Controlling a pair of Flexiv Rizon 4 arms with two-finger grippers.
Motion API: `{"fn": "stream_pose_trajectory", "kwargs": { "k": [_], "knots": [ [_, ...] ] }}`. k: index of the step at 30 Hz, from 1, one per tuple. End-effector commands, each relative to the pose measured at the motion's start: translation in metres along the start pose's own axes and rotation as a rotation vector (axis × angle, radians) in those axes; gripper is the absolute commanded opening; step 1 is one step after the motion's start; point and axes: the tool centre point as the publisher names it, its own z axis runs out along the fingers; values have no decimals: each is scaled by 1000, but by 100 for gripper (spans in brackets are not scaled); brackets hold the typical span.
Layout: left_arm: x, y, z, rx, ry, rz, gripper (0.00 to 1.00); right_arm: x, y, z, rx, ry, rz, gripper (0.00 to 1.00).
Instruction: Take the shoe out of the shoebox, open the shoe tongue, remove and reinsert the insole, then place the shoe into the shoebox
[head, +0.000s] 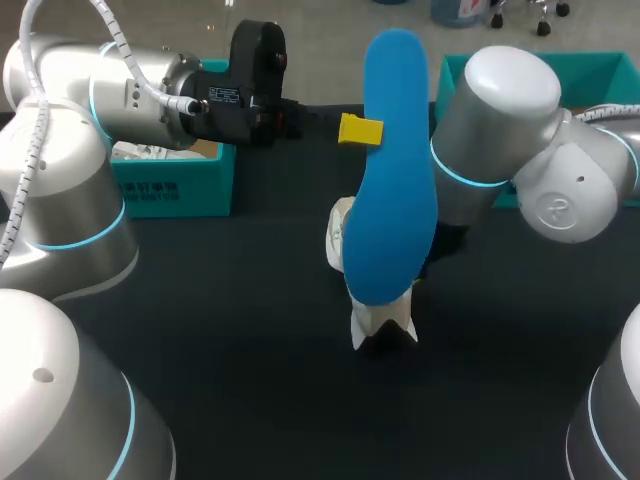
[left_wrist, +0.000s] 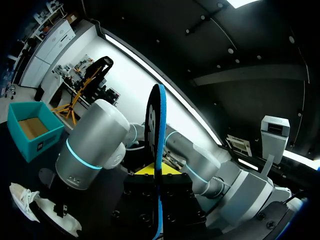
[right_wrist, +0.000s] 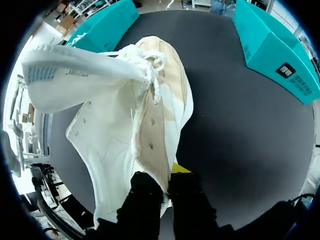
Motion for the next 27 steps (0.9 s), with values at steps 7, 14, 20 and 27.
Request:
{"fn": "stream_pose_trajectory", "kwargs": {
  "k": [7, 14, 20, 27],
  "knots": [
    [0, 1, 1, 2, -1, 0, 0, 24, 1, 13, -25, 86, 143, 0],
    [0, 1, 1, 2, -1, 0, 0, 25, 0, 29, -73, 71, 46, 0],
    [0, 1, 1, 2, -1, 0, 0, 24, -1, 38, -64, 75, 39, 0],
    [0, 1, 1, 2, -1, 0, 0, 20, -1, 58, -70, 67, 40, 0]
  ]
}}
